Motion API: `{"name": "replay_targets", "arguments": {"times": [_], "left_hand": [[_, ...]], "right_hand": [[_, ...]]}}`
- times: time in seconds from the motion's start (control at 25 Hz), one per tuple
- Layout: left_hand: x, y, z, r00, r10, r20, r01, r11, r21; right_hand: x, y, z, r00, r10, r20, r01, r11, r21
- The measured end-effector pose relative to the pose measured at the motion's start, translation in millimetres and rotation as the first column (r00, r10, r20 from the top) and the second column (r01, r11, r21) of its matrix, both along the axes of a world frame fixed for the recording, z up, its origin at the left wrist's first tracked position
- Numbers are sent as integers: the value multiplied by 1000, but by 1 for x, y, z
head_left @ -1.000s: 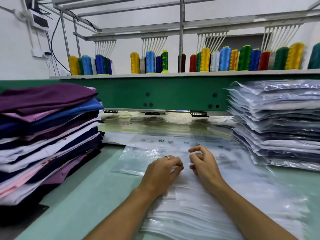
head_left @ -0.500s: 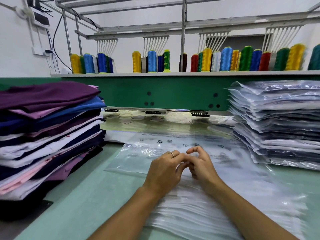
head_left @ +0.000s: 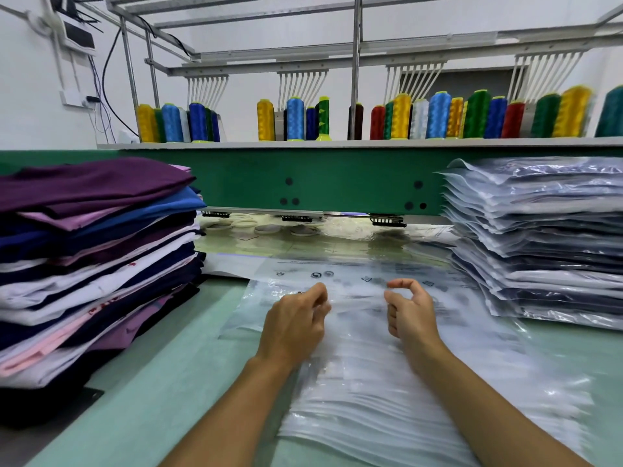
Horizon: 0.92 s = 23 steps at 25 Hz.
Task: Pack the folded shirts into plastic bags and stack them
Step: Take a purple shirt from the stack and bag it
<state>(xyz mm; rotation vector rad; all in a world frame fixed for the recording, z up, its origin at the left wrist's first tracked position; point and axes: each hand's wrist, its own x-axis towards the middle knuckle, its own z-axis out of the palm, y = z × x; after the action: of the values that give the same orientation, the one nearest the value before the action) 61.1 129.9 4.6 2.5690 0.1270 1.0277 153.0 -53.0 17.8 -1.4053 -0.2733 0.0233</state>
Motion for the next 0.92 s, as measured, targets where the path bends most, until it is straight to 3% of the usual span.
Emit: {"name": "replay_targets", "arguments": {"times": [0.4,0.76,0.84,0.92], "left_hand": [[-17,31,7,930,366,2,-366,929,-47],[-22,44,7,895,446,-19,-439,871,-222],[-23,47,4,905,421,-66,-425,882,-203],[-22,51,4,929,352,-116,-363,928,-87]], "right_hand": [[19,-29,1,971,-235,-41,237,968,76],[25,-43,1,931,-354,-85,363,923,131],[24,-42,-1,938,-341,-53,345,933,100],[22,-41,-3,946,-323,5,322,945,55]]}}
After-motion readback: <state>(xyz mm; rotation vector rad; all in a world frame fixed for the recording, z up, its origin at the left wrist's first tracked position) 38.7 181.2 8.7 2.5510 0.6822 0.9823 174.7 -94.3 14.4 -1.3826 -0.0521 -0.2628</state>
